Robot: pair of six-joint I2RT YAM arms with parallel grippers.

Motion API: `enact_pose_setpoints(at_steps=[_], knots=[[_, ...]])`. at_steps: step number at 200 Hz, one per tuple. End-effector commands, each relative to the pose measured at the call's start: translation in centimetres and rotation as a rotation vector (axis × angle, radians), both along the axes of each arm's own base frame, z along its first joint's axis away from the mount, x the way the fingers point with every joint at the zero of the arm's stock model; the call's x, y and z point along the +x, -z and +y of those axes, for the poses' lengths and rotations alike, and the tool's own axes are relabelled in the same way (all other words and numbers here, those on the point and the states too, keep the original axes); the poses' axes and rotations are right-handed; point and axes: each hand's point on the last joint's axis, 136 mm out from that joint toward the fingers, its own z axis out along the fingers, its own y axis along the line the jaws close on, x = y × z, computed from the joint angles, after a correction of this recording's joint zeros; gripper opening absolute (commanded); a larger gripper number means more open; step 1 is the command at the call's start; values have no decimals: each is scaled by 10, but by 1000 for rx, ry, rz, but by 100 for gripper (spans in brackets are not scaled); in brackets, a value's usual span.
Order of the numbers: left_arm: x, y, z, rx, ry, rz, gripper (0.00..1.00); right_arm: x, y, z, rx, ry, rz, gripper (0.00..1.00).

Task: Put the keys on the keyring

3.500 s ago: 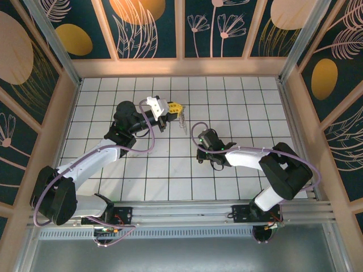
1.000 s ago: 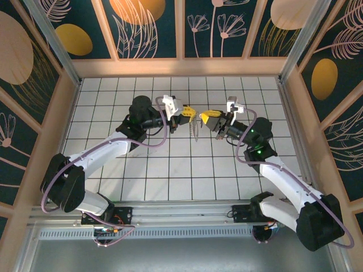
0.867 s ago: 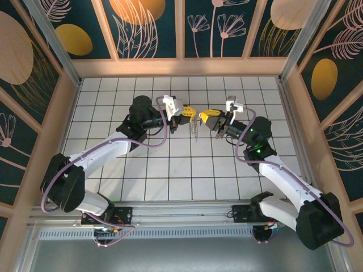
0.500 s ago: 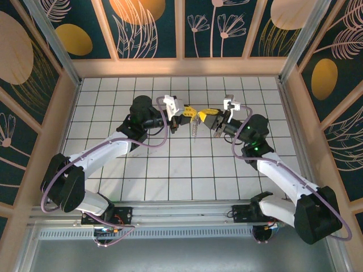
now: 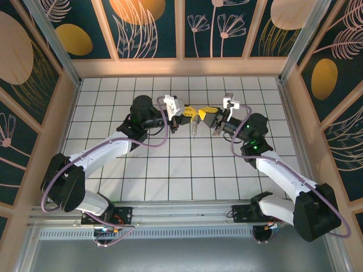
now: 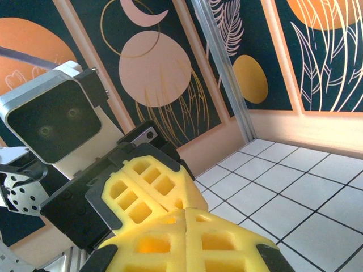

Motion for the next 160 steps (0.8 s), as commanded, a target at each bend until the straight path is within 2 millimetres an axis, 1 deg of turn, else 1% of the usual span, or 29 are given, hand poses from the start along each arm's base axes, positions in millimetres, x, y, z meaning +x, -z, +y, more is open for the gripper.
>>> enact_pose_setpoints(at_steps=[1,46,100,145,160], knots=[[-7,-21,-4,-31,33,-58,0,1,-18,-1,18,18,-82,0],[-10,-25,-3,-39,37,-69,0,8,-8,-8,14,42,-55,0],[-11,-30,-2,-52,36,-79,0,11,3,-11,7,50,-29,0],[-12,-32,-1,-57,35,-83,0,11,7,-12,4,52,-18,0],[-11,-31,-2,-55,36,-80,0,9,4,-13,9,47,-25,0]])
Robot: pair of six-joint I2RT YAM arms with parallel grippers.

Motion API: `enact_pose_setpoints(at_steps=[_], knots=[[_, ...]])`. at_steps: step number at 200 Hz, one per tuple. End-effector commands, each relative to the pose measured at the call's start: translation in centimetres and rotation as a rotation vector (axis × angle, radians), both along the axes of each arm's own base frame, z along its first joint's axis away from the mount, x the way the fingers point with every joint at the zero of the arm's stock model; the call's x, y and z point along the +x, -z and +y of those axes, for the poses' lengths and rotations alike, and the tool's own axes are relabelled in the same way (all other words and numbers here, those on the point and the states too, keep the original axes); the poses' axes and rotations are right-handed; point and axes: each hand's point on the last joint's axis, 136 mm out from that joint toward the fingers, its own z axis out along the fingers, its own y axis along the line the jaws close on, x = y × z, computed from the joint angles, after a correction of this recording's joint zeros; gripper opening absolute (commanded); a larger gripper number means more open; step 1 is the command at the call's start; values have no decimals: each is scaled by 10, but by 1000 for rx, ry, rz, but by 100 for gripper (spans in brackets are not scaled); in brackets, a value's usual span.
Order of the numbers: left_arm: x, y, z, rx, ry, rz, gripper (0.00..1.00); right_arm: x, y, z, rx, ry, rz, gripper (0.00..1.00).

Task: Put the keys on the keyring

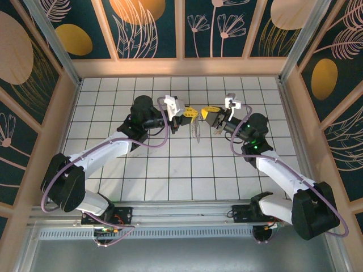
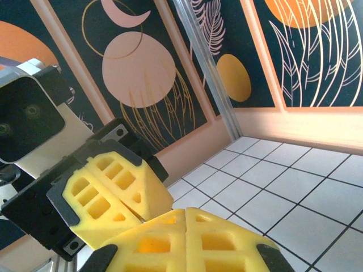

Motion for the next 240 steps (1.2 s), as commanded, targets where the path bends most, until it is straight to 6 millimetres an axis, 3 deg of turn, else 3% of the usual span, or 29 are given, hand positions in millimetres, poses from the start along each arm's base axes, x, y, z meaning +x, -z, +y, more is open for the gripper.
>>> enact_pose_setpoints(at_steps=[1,142,184,240], knots=[[-9,-30,0,-54,27,-78,0,-3,-8,-2,15,-3,-50,0],[-16,-44,3,-120,49,-87,0,-6,8,-2,-15,-40,3,0],[-15,-41,2,-115,48,-79,0,-8,1,-9,3,-10,-14,0],[-12,-34,-1,-95,49,-55,0,-22,-34,-20,45,28,-100,0]])
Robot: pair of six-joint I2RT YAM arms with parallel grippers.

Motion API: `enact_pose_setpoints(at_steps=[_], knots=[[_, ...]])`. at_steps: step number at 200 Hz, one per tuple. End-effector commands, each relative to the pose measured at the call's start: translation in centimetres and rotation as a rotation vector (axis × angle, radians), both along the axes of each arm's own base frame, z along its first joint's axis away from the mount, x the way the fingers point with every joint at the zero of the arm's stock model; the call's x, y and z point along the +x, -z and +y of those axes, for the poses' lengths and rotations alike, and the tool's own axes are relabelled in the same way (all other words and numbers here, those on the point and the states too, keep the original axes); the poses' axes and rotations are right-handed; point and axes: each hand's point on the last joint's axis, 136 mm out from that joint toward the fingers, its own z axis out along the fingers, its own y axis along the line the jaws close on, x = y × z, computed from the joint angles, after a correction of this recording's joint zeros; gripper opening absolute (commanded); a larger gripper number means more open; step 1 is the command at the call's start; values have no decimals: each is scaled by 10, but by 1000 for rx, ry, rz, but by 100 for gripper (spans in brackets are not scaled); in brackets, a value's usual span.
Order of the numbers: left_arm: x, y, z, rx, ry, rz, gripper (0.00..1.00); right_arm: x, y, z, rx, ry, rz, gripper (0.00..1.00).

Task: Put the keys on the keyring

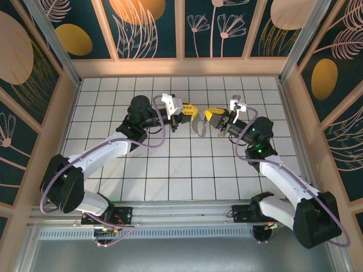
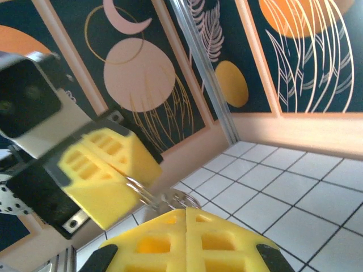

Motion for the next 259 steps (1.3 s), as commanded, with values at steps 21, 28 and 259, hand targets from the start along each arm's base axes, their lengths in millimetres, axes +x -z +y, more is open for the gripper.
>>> enact_pose_setpoints(at_steps=[21,28,259], knots=[[-5,-11,-3,-25,28,-24,0,-13,-32,-1,32,-15,-89,0],[-5,-11,-3,-25,29,-24,0,-14,-34,1,30,-20,-95,0],[-12,-23,-2,-57,58,-34,0,8,-8,9,-12,11,-49,0]])
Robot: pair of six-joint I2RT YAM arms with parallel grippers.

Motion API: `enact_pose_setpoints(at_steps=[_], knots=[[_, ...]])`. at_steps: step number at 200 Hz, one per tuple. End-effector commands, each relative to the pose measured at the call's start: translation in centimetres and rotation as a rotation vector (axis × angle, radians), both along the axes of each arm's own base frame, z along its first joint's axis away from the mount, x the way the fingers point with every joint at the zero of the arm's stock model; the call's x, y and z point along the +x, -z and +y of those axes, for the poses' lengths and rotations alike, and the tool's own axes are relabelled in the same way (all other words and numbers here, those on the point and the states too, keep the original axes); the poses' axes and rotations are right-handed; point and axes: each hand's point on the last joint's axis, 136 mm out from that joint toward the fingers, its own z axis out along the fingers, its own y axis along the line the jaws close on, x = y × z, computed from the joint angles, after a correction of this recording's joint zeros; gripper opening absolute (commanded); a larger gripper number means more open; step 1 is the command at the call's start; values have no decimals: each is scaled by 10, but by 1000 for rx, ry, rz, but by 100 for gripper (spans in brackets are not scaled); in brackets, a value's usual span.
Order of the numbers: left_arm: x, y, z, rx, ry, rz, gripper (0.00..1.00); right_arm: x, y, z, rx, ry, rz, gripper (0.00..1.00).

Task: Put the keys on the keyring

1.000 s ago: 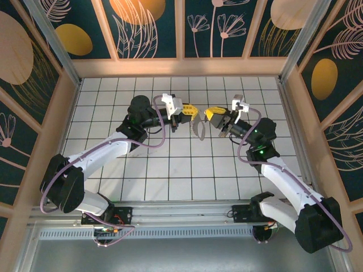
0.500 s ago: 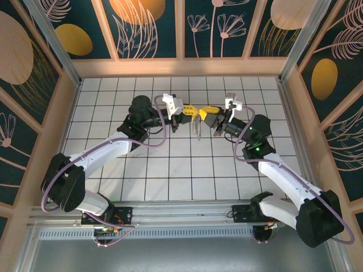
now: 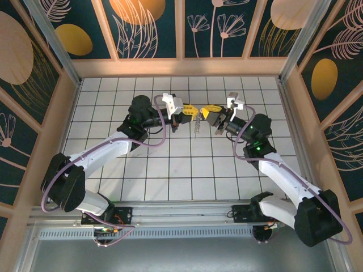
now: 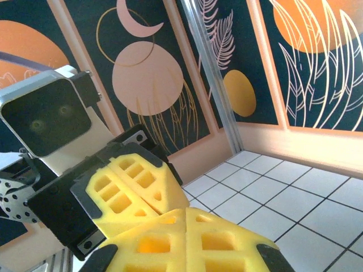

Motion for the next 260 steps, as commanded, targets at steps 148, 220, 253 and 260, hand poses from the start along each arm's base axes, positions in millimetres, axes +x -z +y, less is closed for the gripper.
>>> enact_pose_setpoints(at_steps=[148,220,253,260], knots=[[-14,-32,-1,-83,60,-64,0,9,21,-10,-9,-47,60,27],[-16,-30,-4,-97,90,-39,0,6,19,-33,0,4,72,40],[-15,-29,-7,-116,118,1,0,1,15,-33,2,-9,67,41],[-16,-30,-8,-122,126,11,0,0,13,-33,2,-14,64,42]])
